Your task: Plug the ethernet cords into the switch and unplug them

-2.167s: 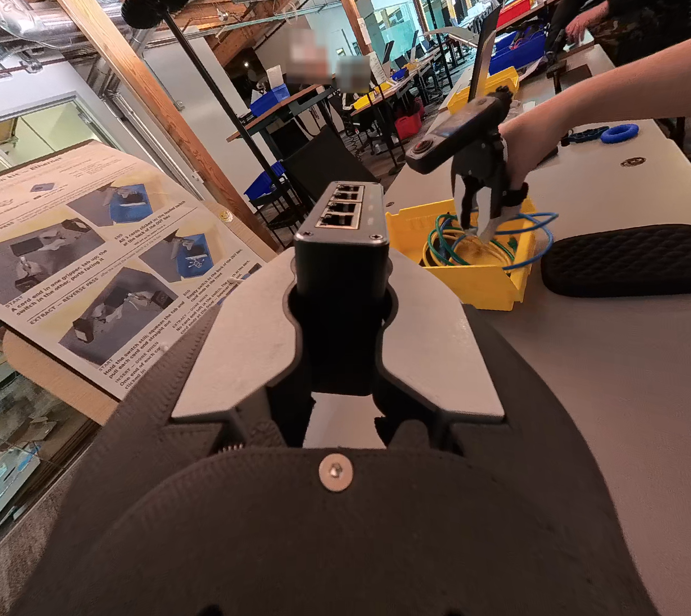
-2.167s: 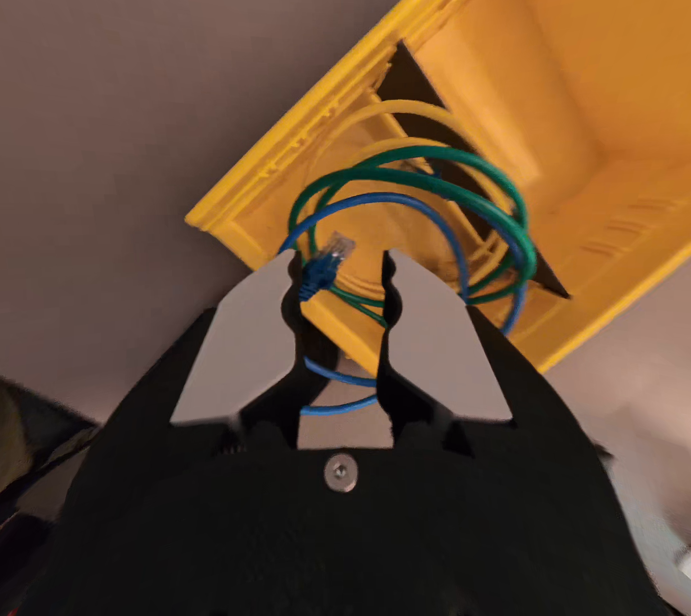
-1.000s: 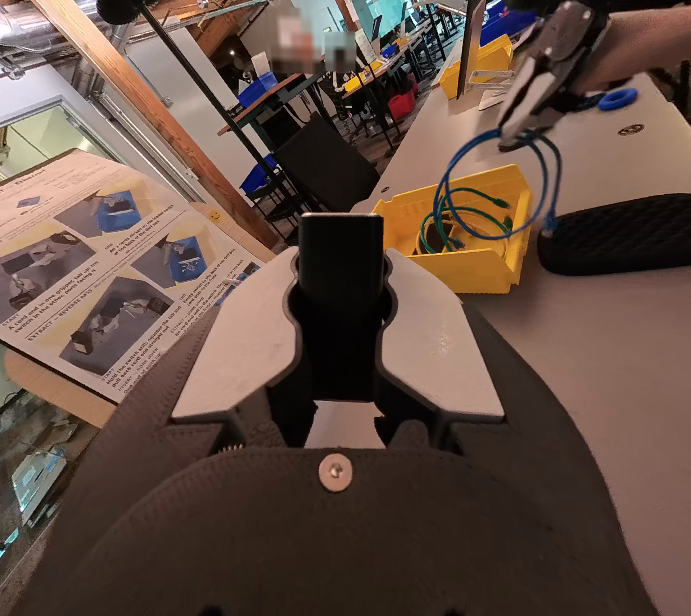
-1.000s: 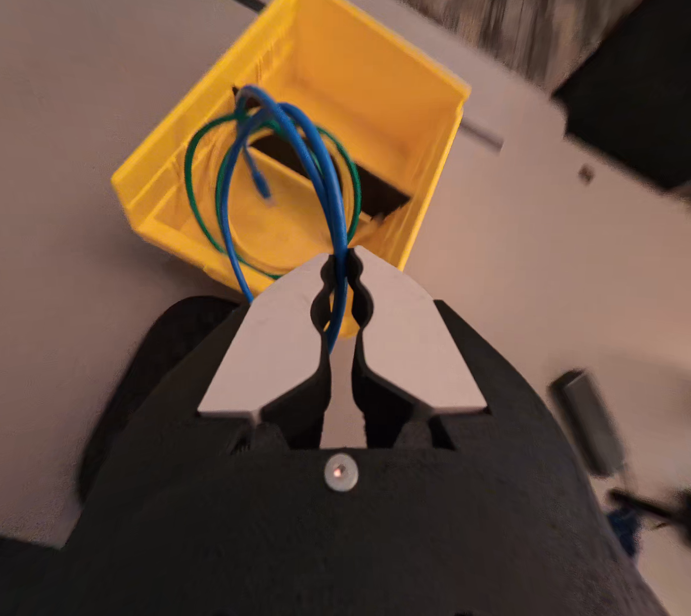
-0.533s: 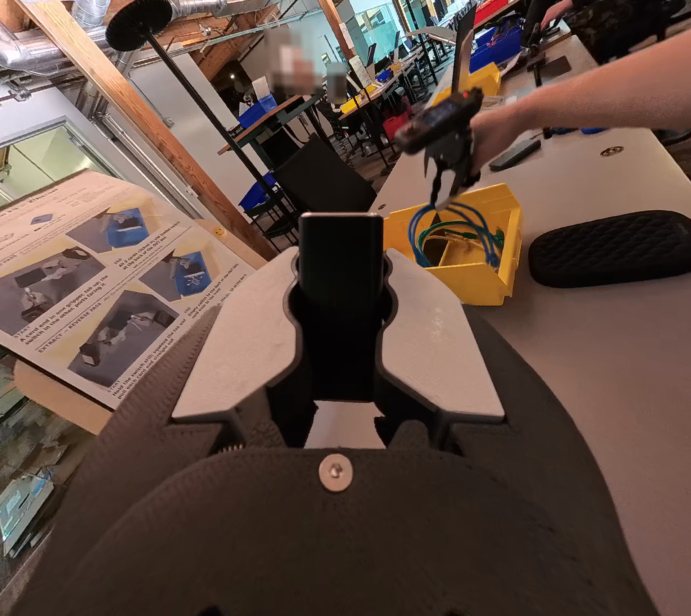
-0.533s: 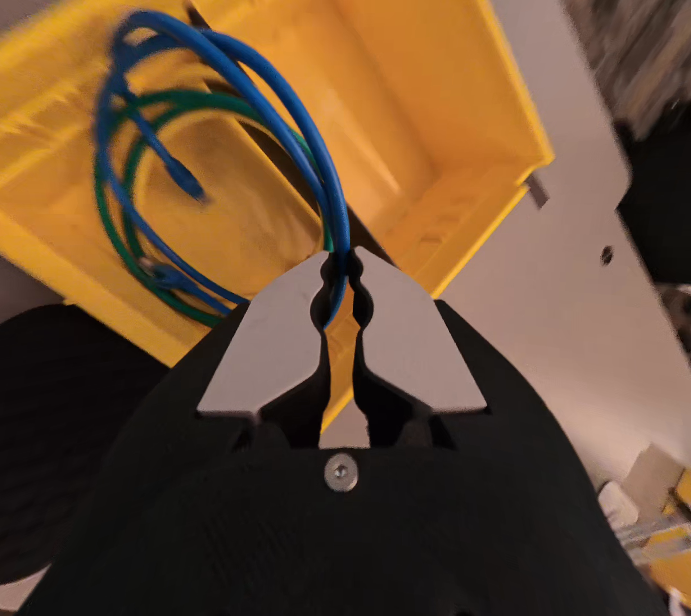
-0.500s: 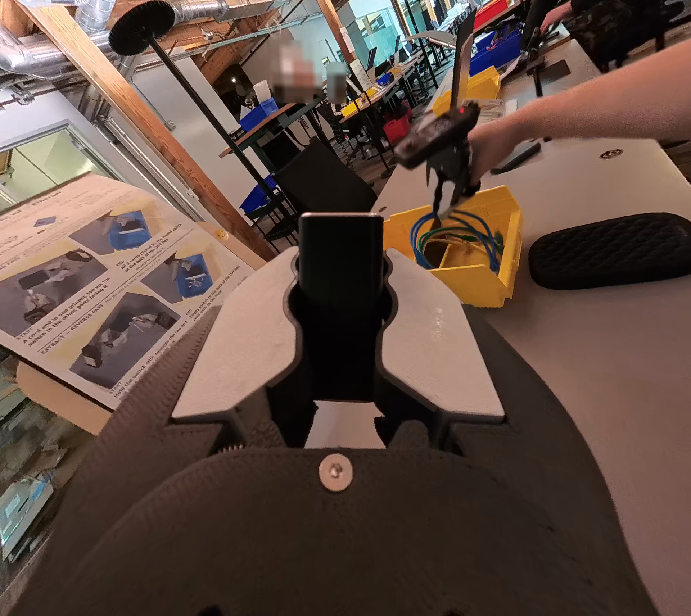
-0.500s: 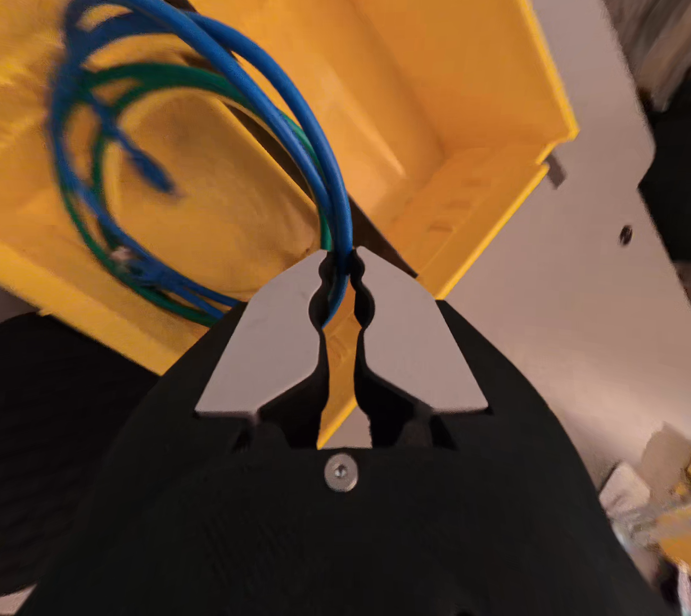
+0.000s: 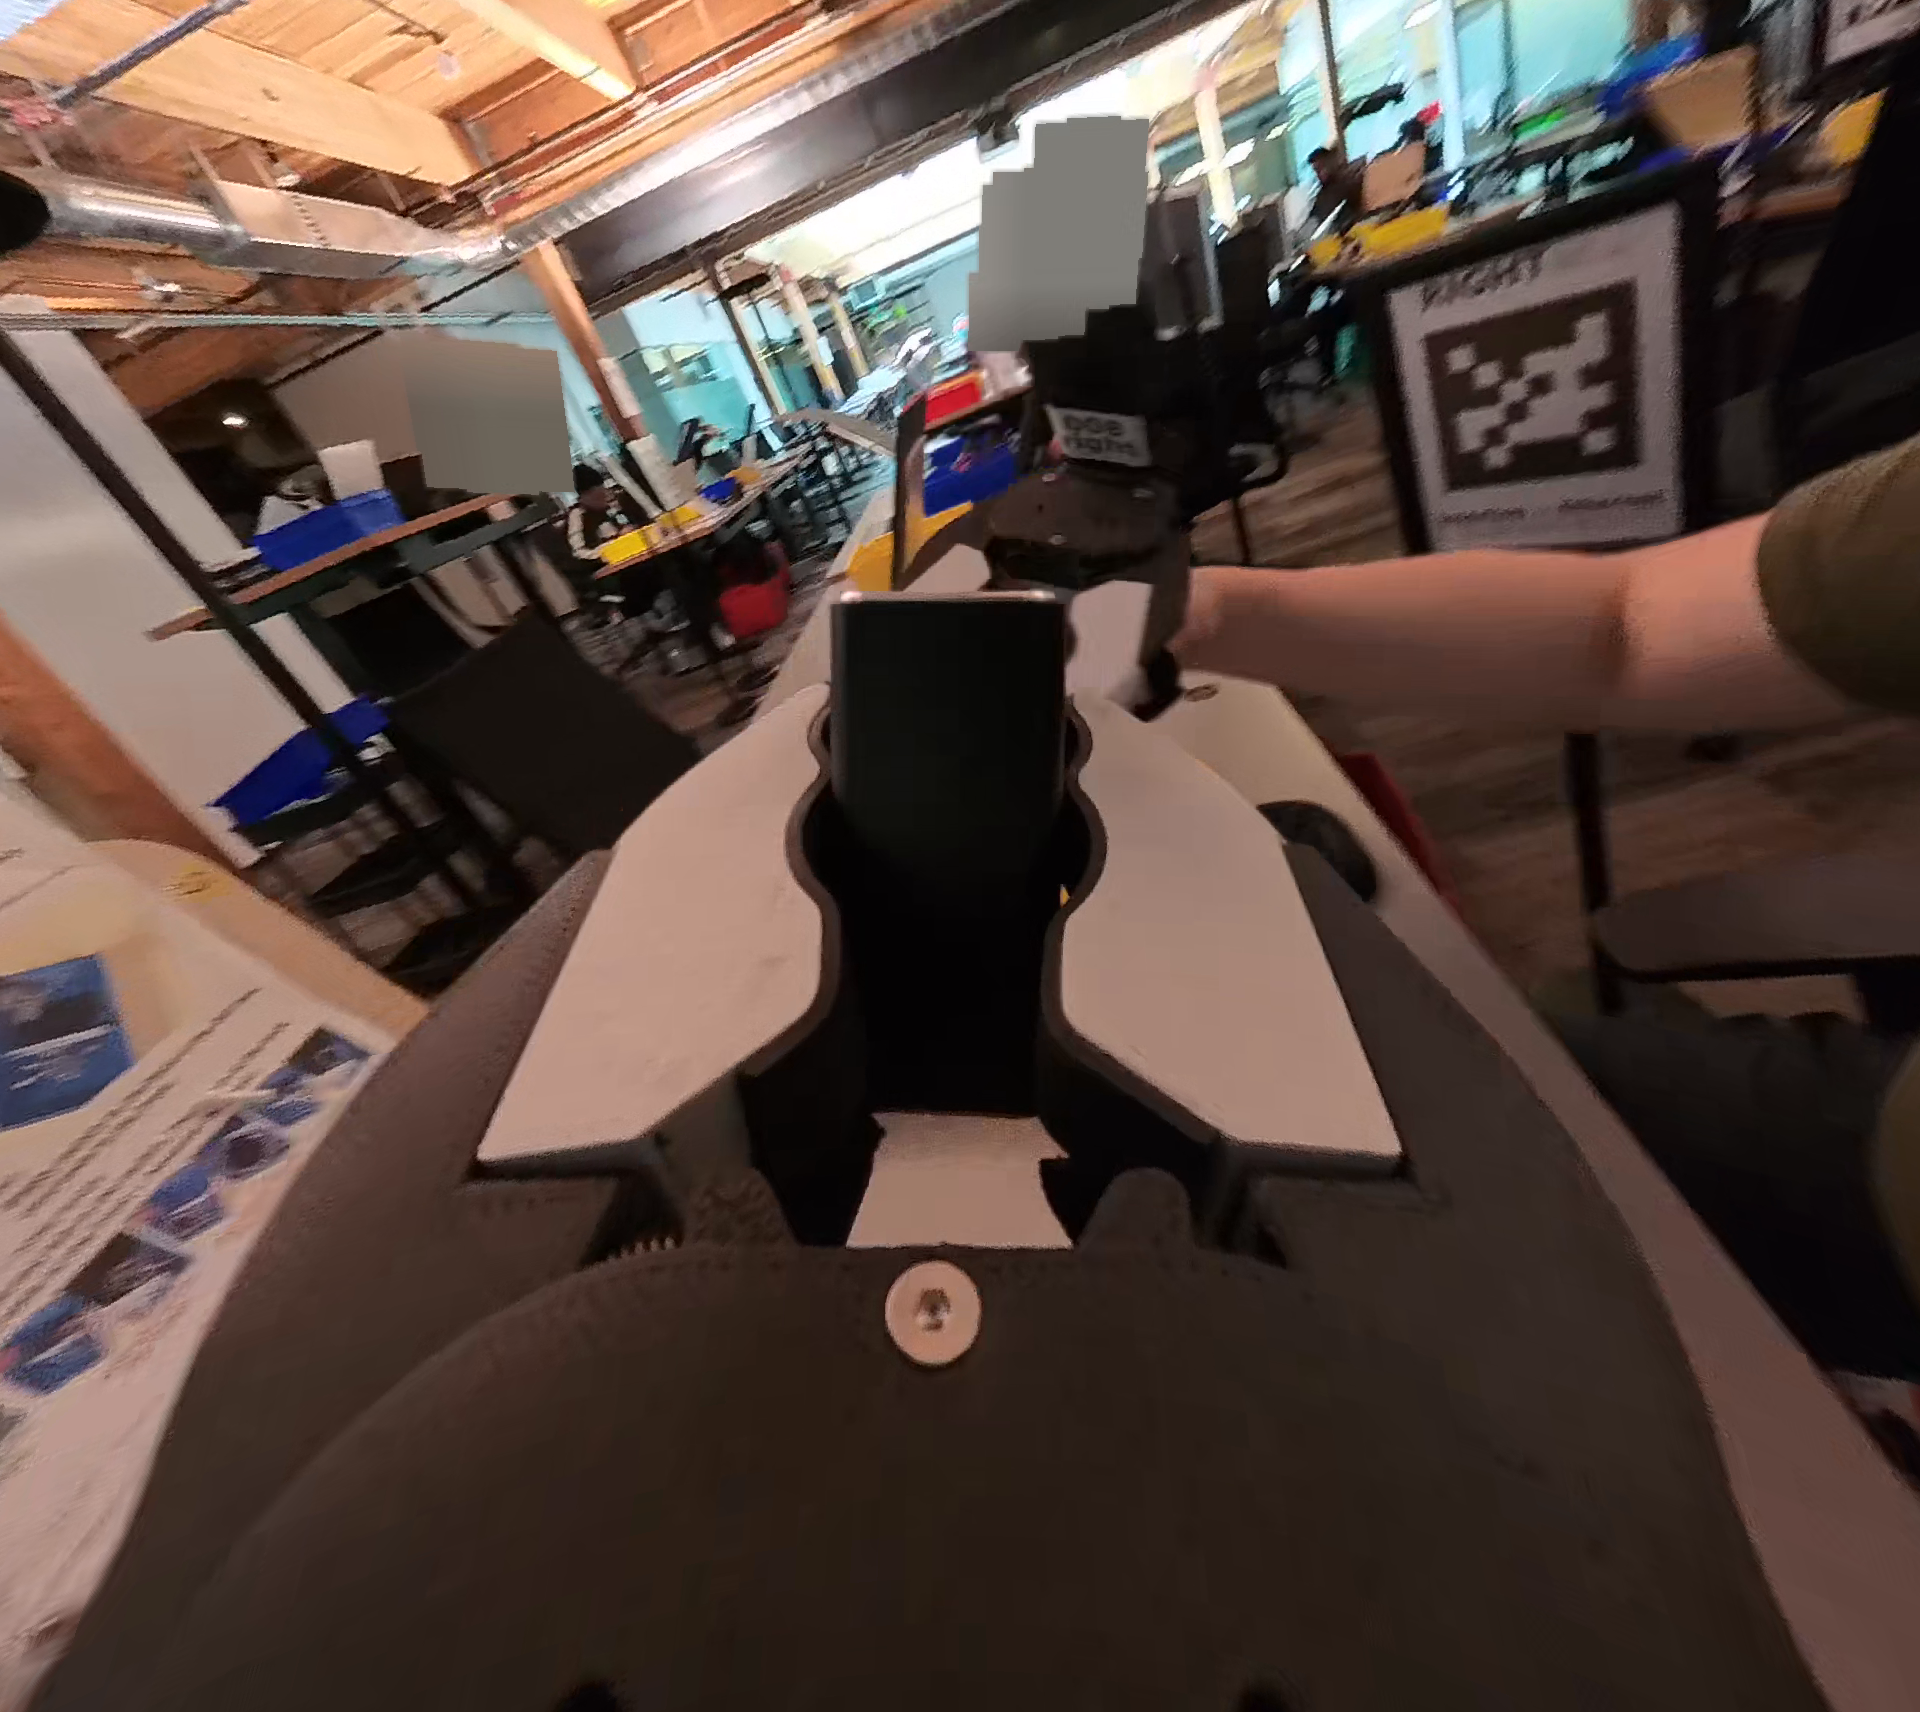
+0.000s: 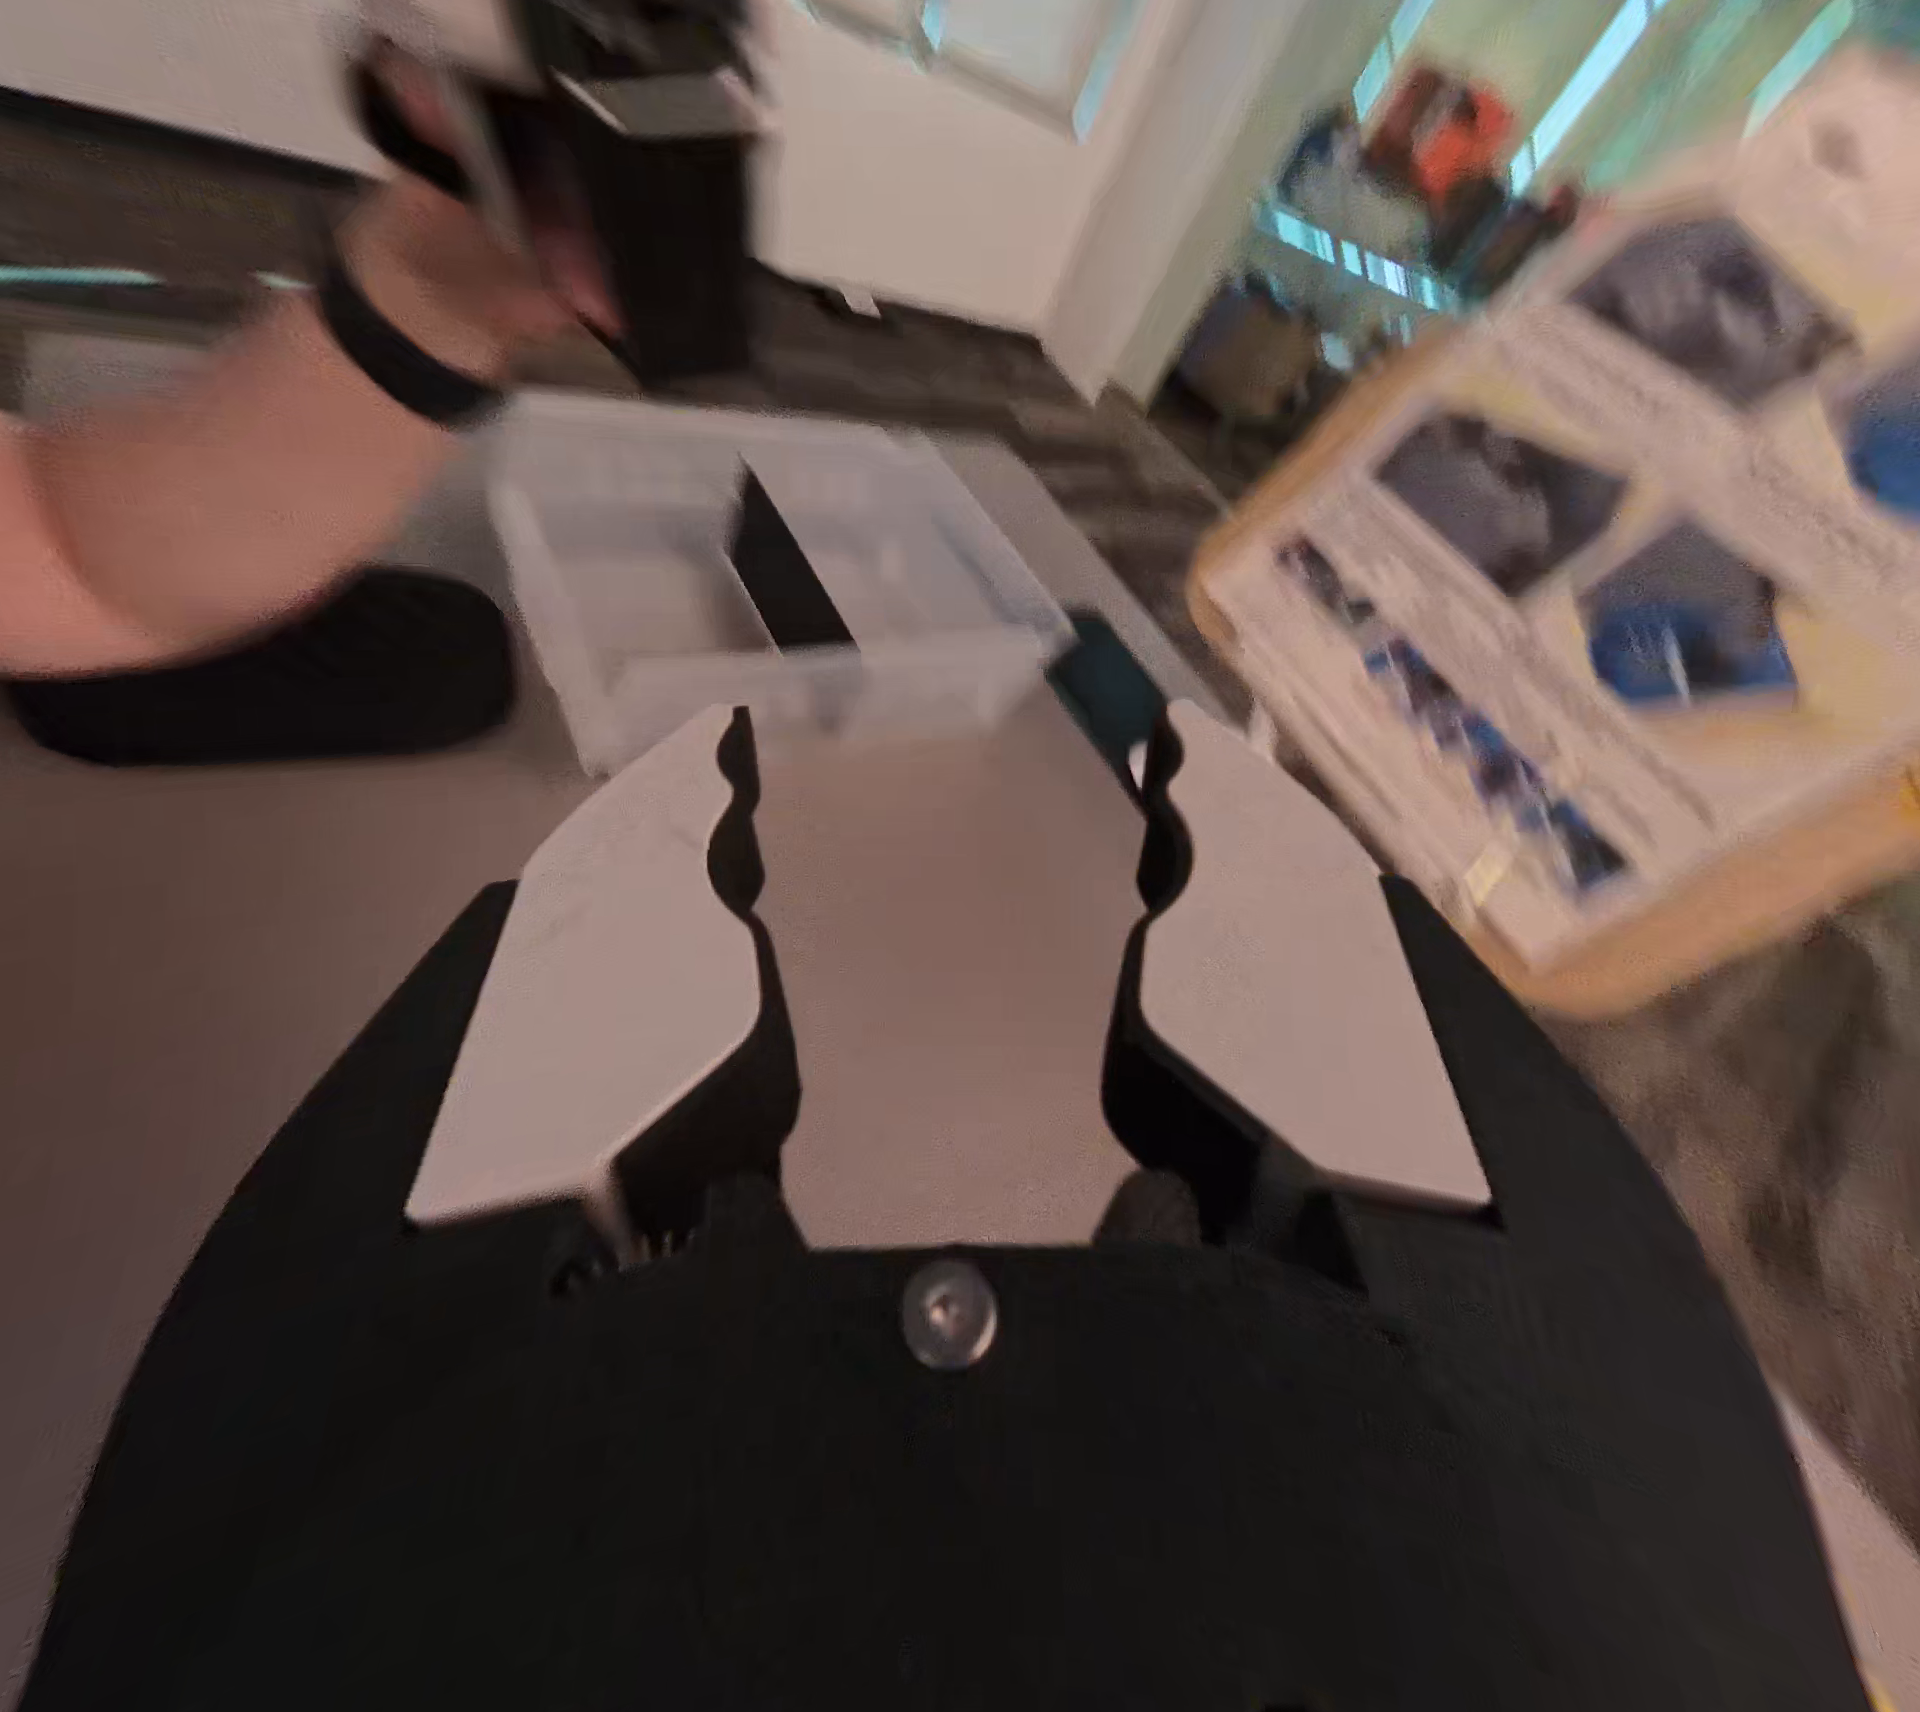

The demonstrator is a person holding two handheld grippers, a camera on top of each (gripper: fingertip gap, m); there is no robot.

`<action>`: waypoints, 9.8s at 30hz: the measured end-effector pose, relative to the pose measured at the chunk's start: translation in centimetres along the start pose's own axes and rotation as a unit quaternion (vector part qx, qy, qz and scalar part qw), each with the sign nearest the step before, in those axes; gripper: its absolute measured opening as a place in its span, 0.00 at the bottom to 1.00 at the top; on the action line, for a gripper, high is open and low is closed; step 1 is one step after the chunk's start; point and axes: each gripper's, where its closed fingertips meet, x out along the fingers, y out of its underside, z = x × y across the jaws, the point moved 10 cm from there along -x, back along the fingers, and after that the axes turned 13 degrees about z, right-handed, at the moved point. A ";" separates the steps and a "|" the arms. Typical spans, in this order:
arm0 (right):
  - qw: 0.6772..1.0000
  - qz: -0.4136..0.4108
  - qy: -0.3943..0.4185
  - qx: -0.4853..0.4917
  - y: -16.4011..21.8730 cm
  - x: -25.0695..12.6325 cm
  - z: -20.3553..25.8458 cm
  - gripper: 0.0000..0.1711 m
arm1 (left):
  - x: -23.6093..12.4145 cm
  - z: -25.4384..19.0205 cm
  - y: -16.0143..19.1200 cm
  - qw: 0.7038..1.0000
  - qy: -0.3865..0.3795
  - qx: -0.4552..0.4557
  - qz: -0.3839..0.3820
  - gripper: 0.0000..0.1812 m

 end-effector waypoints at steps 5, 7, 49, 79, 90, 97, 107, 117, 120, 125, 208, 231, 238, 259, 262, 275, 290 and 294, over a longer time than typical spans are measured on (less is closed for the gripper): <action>0.992 -0.086 -0.083 0.038 -3.8 4.7 3.3 0.41 | 1.3 0.2 0.6 0.999 0.043 -0.030 -0.006 0.20; 0.976 -0.134 -0.151 0.080 -3.7 5.5 3.3 0.26 | 2.3 0.3 1.2 0.997 0.056 -0.042 0.018 0.20; 0.670 0.578 0.138 0.445 24.9 8.2 -22.6 0.29 | -1.9 3.3 1.4 0.972 -0.115 -0.170 0.112 0.53; 0.679 0.498 0.040 0.537 31.1 -5.3 -18.1 0.05 | -17.5 6.3 18.2 0.523 -0.351 -0.552 0.546 0.43; 0.658 0.555 -0.026 0.507 29.4 -2.5 -17.0 0.05 | -16.7 6.0 24.3 0.417 -0.217 -0.628 0.620 0.13; 0.660 0.594 -0.052 0.457 25.2 4.0 -14.6 0.05 | -9.3 6.1 23.6 0.420 -0.186 -0.536 0.708 0.13; 0.728 0.556 0.090 0.391 17.8 4.0 -13.2 0.20 | -4.3 4.7 19.4 0.515 -0.142 -0.467 0.704 0.29; 0.862 0.333 -0.149 0.351 2.7 18.8 -6.2 0.16 | -5.8 4.5 10.1 0.700 -0.241 -0.378 0.556 0.27; 0.812 0.478 -0.096 0.320 4.5 21.9 -5.5 0.26 | -5.9 4.3 9.2 0.725 -0.232 -0.363 0.537 0.26; 0.746 0.552 -0.119 0.355 7.0 25.0 -2.6 0.27 | -6.6 4.4 8.5 0.741 -0.242 -0.361 0.512 0.28; 0.618 0.379 0.084 0.683 26.3 -27.0 -8.6 0.05 | 2.4 4.7 21.6 0.634 -0.145 -0.494 0.577 0.03; 0.656 0.435 0.024 0.617 28.7 -6.1 -15.9 0.06 | -18.1 -1.9 22.6 0.565 -0.378 -0.628 0.379 0.05; 0.645 0.466 0.055 0.604 29.2 -4.4 -18.4 0.06 | -19.4 -2.7 22.9 0.551 -0.434 -0.633 0.328 0.05; 0.648 0.503 0.030 0.571 31.8 -6.4 -18.2 0.05 | -20.6 -4.7 23.0 0.553 -0.484 -0.627 0.259 0.07; 0.652 0.510 0.023 0.561 31.8 -6.7 -18.0 0.05 | -21.0 -4.6 23.0 0.556 -0.481 -0.624 0.263 0.07; 0.657 0.527 0.023 0.538 32.3 -5.9 -19.9 0.04 | -21.4 -4.3 23.2 0.566 -0.477 -0.621 0.260 0.07; 0.799 0.348 0.166 0.461 25.3 -10.0 -21.6 0.23 | -19.5 -1.3 16.3 0.745 -0.425 -0.400 0.322 0.34; 0.893 0.208 0.218 0.335 17.9 -9.8 -21.5 0.26 | -16.5 2.1 17.4 0.751 -0.384 -0.321 0.432 0.34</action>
